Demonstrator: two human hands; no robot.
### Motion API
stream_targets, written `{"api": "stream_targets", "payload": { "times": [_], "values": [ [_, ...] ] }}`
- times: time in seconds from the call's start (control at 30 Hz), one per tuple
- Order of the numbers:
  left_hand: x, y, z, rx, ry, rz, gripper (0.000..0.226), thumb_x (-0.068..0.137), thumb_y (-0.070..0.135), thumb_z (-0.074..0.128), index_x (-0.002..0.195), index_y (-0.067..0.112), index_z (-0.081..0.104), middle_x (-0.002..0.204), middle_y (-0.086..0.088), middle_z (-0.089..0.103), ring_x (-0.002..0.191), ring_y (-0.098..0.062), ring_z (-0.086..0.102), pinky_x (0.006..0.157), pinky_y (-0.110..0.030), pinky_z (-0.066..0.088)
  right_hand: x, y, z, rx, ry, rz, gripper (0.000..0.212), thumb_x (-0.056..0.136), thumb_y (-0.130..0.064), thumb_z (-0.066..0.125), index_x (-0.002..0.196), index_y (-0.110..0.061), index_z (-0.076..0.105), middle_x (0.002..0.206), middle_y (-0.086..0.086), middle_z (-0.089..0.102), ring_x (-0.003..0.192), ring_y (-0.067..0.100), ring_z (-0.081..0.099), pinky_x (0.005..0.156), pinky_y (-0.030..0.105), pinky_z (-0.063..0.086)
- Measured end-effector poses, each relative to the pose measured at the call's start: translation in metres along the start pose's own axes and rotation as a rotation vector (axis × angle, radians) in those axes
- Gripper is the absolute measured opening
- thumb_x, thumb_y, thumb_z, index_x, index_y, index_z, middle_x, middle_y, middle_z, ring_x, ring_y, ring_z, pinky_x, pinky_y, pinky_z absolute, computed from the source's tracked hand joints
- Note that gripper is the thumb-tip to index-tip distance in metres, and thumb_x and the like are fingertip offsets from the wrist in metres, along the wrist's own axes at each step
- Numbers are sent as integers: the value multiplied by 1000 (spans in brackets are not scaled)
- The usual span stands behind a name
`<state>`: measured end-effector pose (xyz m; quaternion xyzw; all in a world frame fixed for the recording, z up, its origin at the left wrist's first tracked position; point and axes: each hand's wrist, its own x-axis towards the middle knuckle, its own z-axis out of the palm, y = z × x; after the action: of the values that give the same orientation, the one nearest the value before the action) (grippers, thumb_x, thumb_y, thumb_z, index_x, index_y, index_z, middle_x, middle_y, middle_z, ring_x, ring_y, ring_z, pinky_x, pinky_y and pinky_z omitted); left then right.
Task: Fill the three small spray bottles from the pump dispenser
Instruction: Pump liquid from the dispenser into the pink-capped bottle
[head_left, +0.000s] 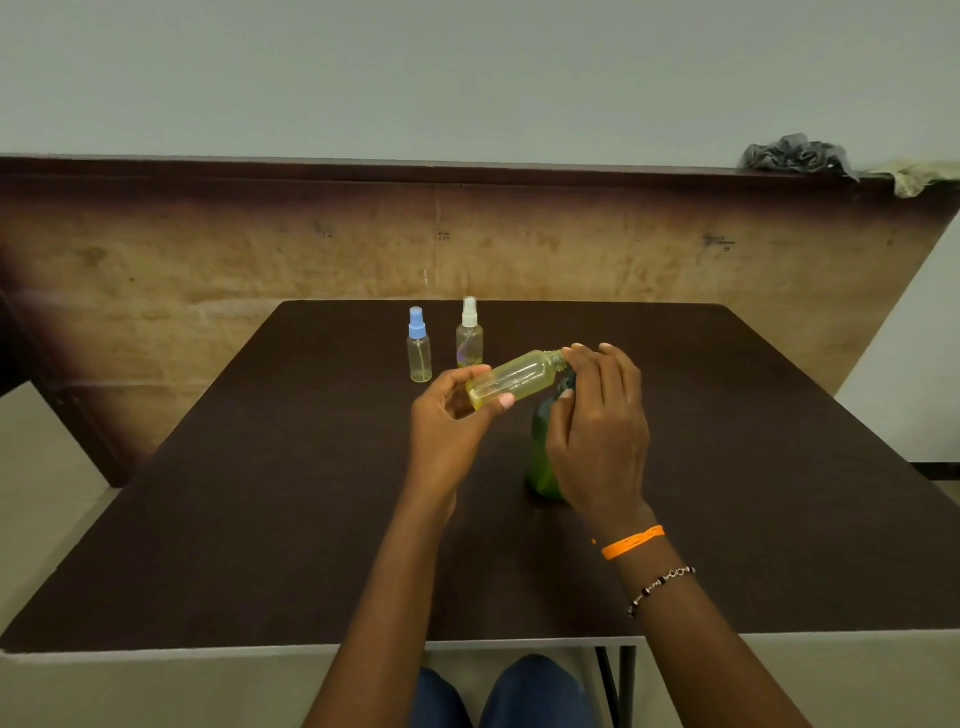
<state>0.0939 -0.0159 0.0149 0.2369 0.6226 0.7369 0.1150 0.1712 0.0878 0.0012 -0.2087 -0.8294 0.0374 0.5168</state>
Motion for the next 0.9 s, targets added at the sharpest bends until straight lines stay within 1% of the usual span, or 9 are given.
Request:
{"api": "stream_targets", "payload": {
  "times": [0.07, 0.13, 0.27, 0.4, 0.5, 0.6, 0.77, 0.9],
  "values": [
    [-1, -1, 1, 5, -2, -2, 36, 77, 2, 71, 110, 10, 62, 100, 6, 67, 87, 4, 64, 77, -12, 52, -6, 3, 5, -25, 3, -16, 41, 85, -8, 40, 122, 3, 55, 123, 16, 57, 124, 28, 43, 108, 41, 34],
    [-1, -1, 1, 9, 1, -4, 36, 76, 2, 72, 110, 10, 62, 100, 5, 67, 87, 3, 64, 78, -13, 52, -6, 6, 7, -27, 6, -25, 41, 85, -7, 41, 122, 4, 55, 123, 17, 57, 123, 30, 45, 112, 39, 29],
    [0, 0, 0, 9, 6, -7, 37, 76, 3, 72, 111, 10, 62, 101, 3, 68, 89, 1, 64, 81, -17, 53, 0, 3, 2, 1, 9, -37, 39, 84, -8, 39, 116, 4, 58, 117, 16, 60, 121, 29, 47, 111, 40, 30],
    [0, 2, 0, 15, 1, 7, 34, 76, 2, 72, 107, 12, 63, 96, 7, 67, 83, 6, 64, 81, -15, 53, 8, 3, -5, 2, 18, -57, 40, 80, -9, 36, 109, 2, 61, 110, 15, 62, 115, 27, 47, 110, 42, 29],
    [0, 1, 0, 23, -2, 14, 34, 76, 2, 72, 108, 11, 62, 95, 9, 67, 82, 7, 64, 78, -13, 52, 3, 4, -1, 9, 23, -41, 42, 80, -8, 37, 114, 3, 59, 114, 15, 61, 118, 27, 45, 110, 42, 29],
    [0, -1, 0, 25, -2, 3, 36, 76, 1, 71, 110, 10, 62, 97, 8, 66, 81, 8, 64, 77, -12, 52, -5, 5, 7, 15, 33, -27, 43, 80, -5, 38, 117, 5, 58, 119, 17, 59, 118, 29, 47, 113, 39, 26],
    [0, -2, -2, 21, -4, 0, 35, 76, 2, 72, 108, 12, 62, 97, 7, 67, 82, 8, 64, 77, -12, 52, 2, 2, 3, 33, 29, -17, 41, 78, -7, 38, 110, 3, 61, 110, 16, 62, 110, 30, 53, 113, 38, 26],
    [0, -2, -1, 7, -1, -5, 35, 76, 4, 73, 108, 14, 63, 99, 6, 68, 88, 2, 64, 79, -14, 52, 9, 2, -5, -19, 5, -41, 40, 77, -10, 37, 108, 1, 61, 103, 15, 60, 106, 31, 52, 112, 41, 25]
  ]
}}
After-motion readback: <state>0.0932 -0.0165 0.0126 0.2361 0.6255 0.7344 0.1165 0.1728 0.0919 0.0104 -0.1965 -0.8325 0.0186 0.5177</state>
